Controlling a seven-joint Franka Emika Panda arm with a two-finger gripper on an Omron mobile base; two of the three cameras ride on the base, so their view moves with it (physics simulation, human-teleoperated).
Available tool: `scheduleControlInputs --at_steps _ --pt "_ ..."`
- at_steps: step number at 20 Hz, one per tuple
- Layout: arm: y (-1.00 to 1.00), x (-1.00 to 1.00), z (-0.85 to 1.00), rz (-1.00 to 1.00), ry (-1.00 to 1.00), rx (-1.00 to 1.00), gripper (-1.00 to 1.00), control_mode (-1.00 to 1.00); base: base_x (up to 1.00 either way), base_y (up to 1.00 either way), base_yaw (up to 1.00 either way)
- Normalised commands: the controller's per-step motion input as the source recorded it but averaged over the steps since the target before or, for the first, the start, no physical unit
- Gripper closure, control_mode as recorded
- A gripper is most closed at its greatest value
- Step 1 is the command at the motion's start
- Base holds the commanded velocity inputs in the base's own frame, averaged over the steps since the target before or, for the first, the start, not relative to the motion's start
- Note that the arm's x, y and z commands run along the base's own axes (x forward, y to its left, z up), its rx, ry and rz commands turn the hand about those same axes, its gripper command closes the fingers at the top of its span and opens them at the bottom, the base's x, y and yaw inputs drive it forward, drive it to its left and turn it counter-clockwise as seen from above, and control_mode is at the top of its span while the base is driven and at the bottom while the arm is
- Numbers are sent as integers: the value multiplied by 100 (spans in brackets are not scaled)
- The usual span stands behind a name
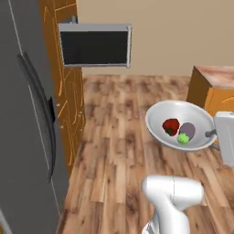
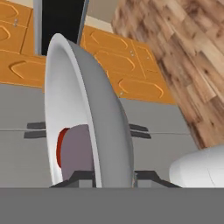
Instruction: Place the bowl containing the eggplant and bell pepper in the microwave. Close the microwave door and press the start button to microwave the meal.
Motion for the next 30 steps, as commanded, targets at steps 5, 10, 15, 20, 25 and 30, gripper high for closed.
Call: scheduleControlInputs --at_steps 5,10,15,20,25,30 --pt "0 0 0 0 0 0 100 100 74 -30 -28" --pt "0 0 0 0 0 0 100 100 84 -32 -24" --pt "0 0 0 0 0 0 100 100 92 -38 -17" --pt "0 0 0 0 0 0 100 100 100 -47 -8" --pt "0 0 0 0 0 0 100 100 81 -53 0" --pt "0 0 0 0 0 0 100 100 71 -26 19"
